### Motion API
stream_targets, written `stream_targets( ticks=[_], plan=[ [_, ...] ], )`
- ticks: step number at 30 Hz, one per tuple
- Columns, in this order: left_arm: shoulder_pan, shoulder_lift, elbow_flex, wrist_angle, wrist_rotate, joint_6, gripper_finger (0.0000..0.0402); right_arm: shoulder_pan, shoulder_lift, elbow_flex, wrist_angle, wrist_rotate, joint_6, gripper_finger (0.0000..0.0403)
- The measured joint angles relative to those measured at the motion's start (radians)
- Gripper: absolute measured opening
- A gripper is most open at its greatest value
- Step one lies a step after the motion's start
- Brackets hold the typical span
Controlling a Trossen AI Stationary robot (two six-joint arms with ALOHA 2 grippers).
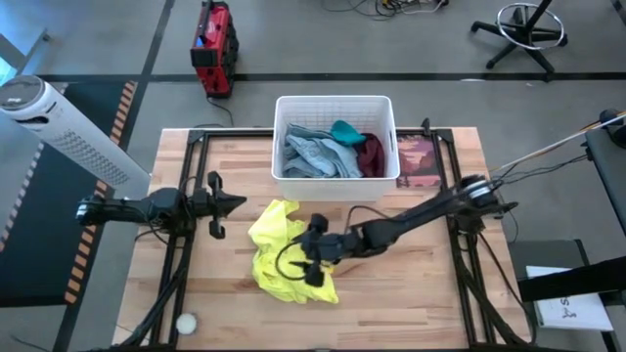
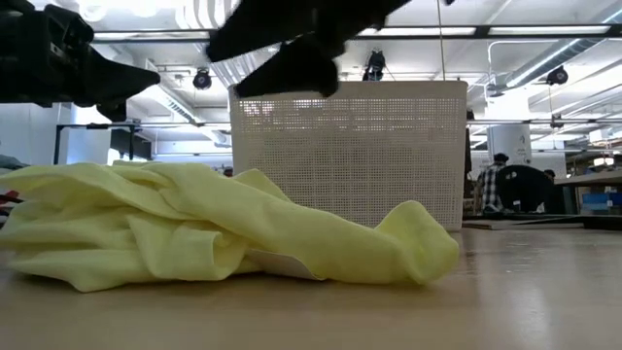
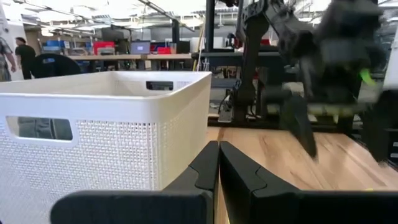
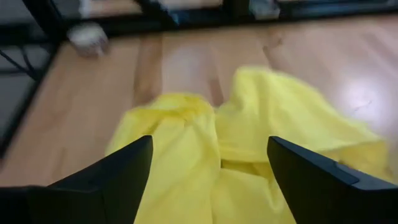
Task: Sort clothes
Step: Put the yellow shirt into the white laundry bin
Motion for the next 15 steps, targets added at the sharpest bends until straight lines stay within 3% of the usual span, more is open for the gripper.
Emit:
stream_targets(
  ticks=[5, 15],
  plan=[
    [0.0, 0.001, 0.0, 0.005, 0.0, 0.0, 0.0, -0.018, 0.16, 0.144, -0.073, 0.0, 0.02, 0.0313],
    [0.0, 0.004, 0.0, 0.018, 0.001, -0.003, 0.0, -0.045, 0.402, 0.417, -0.337, 0.003, 0.069, 0.0297]
  ],
)
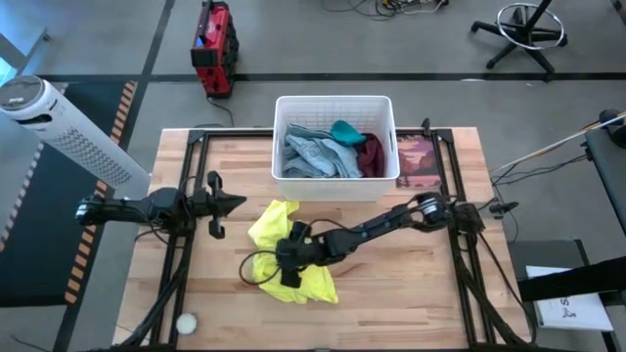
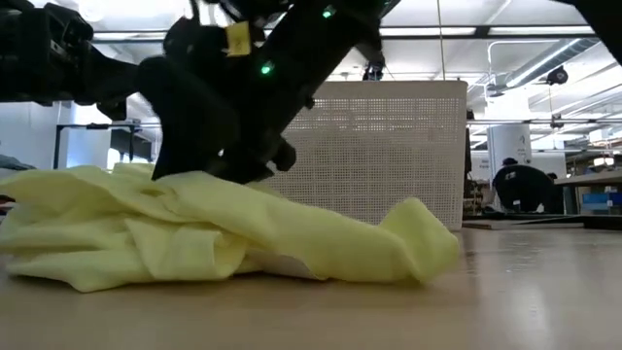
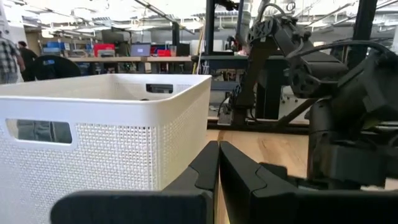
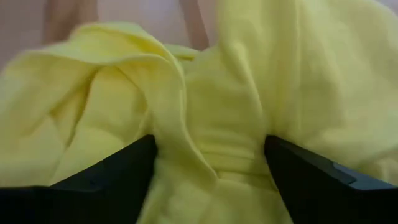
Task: Sort clothes
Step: Put the yellow shirt into the white laundry bin
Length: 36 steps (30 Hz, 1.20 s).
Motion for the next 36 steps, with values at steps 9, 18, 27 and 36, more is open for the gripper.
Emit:
stream_targets(
  ticks=[9, 18, 27, 36],
  plan=[
    [0.0, -0.002, 0.0, -0.001, 0.027, -0.023, 0.0, -0.013, 0.104, 0.109, -0.062, 0.012, -0.002, 0.0195],
    [0.0, -0.003, 0.0, 0.014, 0.027, -0.024, 0.0, -0.018, 0.073, 0.178, -0.21, -0.063, -0.105, 0.0016],
    [0.0, 0.005, 0.0, 0.022, 0.027, -0.023, 0.0002, -0.017, -0.068, 0.232, -0.374, -0.054, -0.189, 0.0004],
    [0.0, 0.007, 0.0, 0.011, 0.027, -0.031, 0.0002, -0.012, -0.303, 0.233, -0.404, -0.006, -0.272, 0.0003]
  ],
)
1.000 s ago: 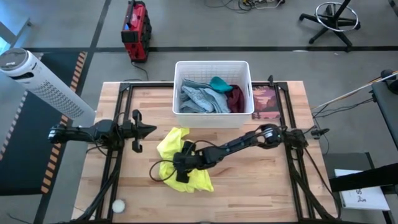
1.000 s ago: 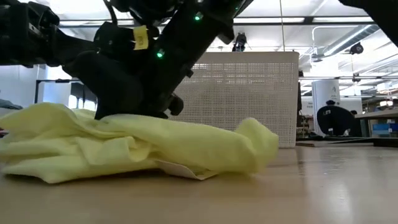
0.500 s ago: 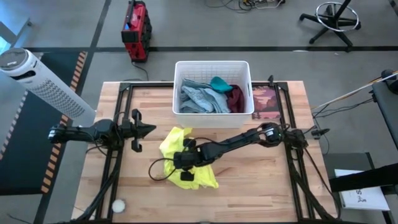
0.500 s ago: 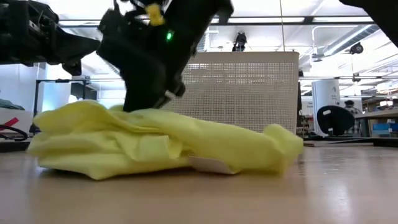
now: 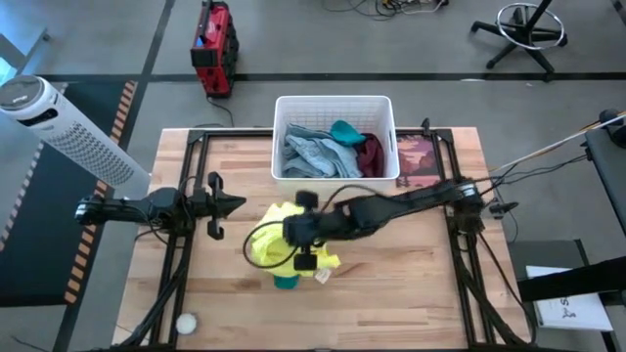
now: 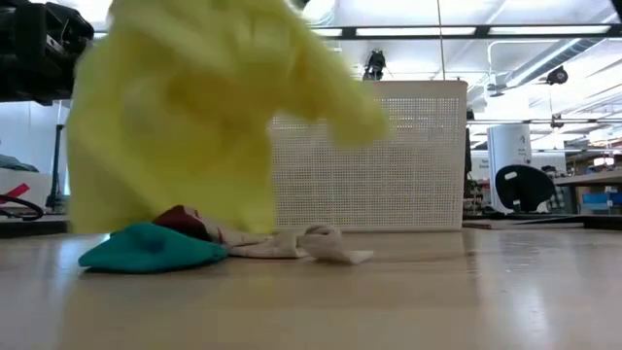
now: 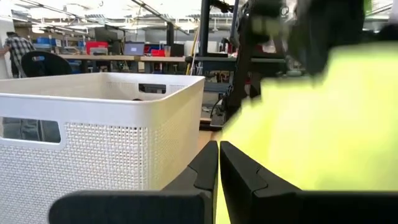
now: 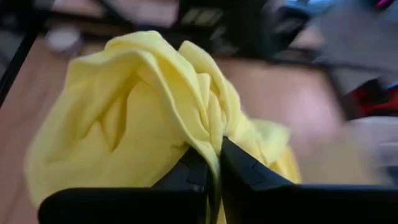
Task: Sort clothes
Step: Put the yellow shirt into the white laundry bin
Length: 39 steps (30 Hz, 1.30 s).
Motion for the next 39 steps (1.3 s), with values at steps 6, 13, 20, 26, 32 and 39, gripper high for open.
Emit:
stream_targets(
  ticks=[6, 13, 20, 26, 32, 39],
  plan=[
    [0.0, 0.009, 0.0, 0.001, 0.0, 0.0, 0.0004, -0.004, -0.167, 0.003, 0.036, 0.173, -0.098, 0.0003],
    [0.0, 0.009, 0.0, 0.009, 0.0, 0.008, 0.0003, -0.042, -0.317, 0.004, 0.186, 0.374, -0.292, 0.0002],
    [0.0, 0.009, 0.0, 0.011, 0.0, 0.008, 0.0002, -0.163, -0.387, 0.042, 0.255, 0.402, -0.417, 0.0002],
    [0.0, 0.009, 0.0, 0.011, 0.0, 0.008, 0.0002, -0.271, -0.391, 0.123, 0.322, 0.4, -0.549, 0.0002],
    [0.0, 0.01, 0.0, 0.011, 0.0, 0.008, 0.0003, -0.335, -0.374, 0.201, 0.416, 0.448, -0.707, 0.0002],
    [0.0, 0.01, 0.0, 0.01, 0.0, 0.008, 0.0002, -0.341, -0.364, 0.218, 0.272, 0.449, -0.649, 0.0002]
  ],
)
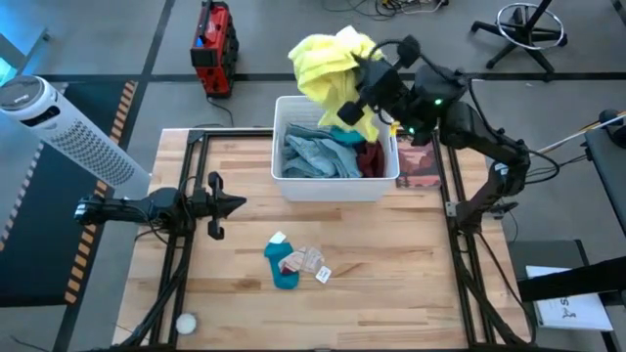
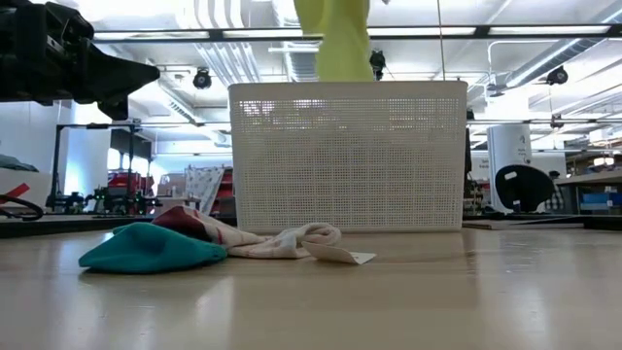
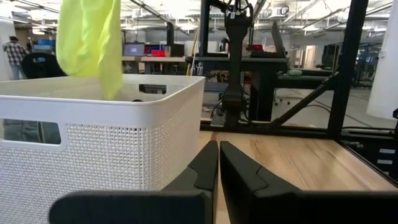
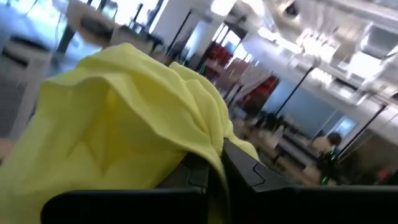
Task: Sort clothes
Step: Put the yellow shirt into the white laundry bin
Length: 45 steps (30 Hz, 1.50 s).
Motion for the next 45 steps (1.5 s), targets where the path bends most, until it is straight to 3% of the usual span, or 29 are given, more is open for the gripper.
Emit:
stream_targets(
  ticks=[5, 9, 14, 23, 30, 45],
  plan=[
    [0.0, 0.0, 0.0, 0.0, 0.0, 0.0, 0.0004, -0.023, 0.014, -0.003, -0.266, -0.015, 0.158, 0.0002],
    [0.0, 0.0, 0.0, 0.0, 0.0, 0.0, 0.0001, -0.061, 0.036, -0.036, -0.464, -0.123, 0.28, 0.0002],
    [0.0, 0.0, 0.0, 0.0, 0.0, 0.0, 0.0003, -0.136, 0.06, -0.167, -0.53, -0.145, 0.324, 0.0002],
    [0.0, 0.0, 0.0, -0.001, 0.0, 0.0, 0.0003, -0.295, 0.054, -0.499, -0.347, -0.297, 0.369, 0.0002],
    [0.0, 0.0, 0.0, -0.001, 0.0, 0.0, 0.0001, -0.349, 0.056, -0.716, -0.149, -0.451, 0.403, 0.0002],
    [0.0, 0.0, 0.0, -0.001, 0.0, 0.0, 0.0001, -0.38, 0.056, -1.0, 0.057, -0.549, 0.49, 0.0002]
  ],
)
